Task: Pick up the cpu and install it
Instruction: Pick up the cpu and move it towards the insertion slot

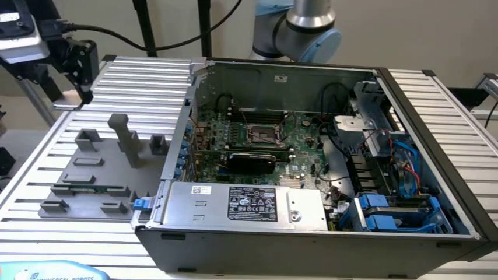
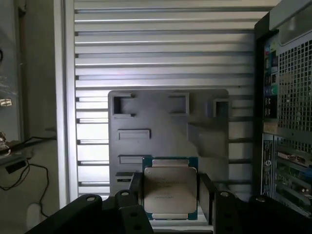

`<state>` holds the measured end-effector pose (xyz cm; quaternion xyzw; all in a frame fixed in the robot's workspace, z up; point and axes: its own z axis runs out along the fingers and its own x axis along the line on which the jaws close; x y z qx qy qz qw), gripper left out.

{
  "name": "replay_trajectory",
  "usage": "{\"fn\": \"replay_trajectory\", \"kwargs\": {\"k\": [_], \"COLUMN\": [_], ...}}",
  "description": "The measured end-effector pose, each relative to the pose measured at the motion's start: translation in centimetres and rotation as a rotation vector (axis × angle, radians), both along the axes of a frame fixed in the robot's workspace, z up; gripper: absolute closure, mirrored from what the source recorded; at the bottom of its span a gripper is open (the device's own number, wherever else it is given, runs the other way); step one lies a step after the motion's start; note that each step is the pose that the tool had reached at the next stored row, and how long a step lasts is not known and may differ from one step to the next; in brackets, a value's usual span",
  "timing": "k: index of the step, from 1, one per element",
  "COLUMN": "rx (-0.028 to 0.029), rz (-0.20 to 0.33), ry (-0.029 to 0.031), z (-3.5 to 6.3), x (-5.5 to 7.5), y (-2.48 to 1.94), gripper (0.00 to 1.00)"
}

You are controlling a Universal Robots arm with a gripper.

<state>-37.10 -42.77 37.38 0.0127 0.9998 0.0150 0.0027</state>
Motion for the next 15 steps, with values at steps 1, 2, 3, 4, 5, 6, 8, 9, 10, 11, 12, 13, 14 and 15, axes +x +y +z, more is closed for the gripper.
{"fn": "replay_trajectory", "kwargs": {"k": [1, 2, 3, 4, 5, 6, 8, 9, 10, 11, 12, 13, 14, 15], "rx": [0.0009, 0.0018, 0.003, 0.0043, 0.0056, 0.007, 0.0098, 0.0112, 0.0125, 0.0139, 0.0154, 0.017, 0.0185, 0.0201], "rz": [0.0, 0.0, 0.0, 0.0, 0.0, 0.0, 0.0, 0.0, 0.0, 0.0, 0.0, 0.0, 0.0, 0.0], "ry": [0.0002, 0.0003, 0.0002, 0.0002, 0.0003, 0.0003, 0.0003, 0.0004, 0.0006, 0.0006, 0.0006, 0.0007, 0.0008, 0.0009], "z": [0.36, 0.7, 1.01, 1.31, 1.6, 1.89, 2.4, 2.63, 2.85, 3.02, 3.17, 3.3, 3.42, 3.53], "x": [0.4, 0.9, 1.4, 1.8, 2.2, 2.7, 3.6, 4.1, 4.5, 5.0, 5.4, 5.9, 6.4, 6.8], "y": [0.0, 0.0, -0.01, -0.01, 0.0, 0.0, 0.0, 0.0, -0.01, 0.0, 0.0, 0.0, 0.0, -0.01], "gripper": [0.45, 0.45, 0.45, 0.45, 0.45, 0.45, 0.45, 0.45, 0.45, 0.45, 0.45, 0.45, 0.45, 0.45]}}
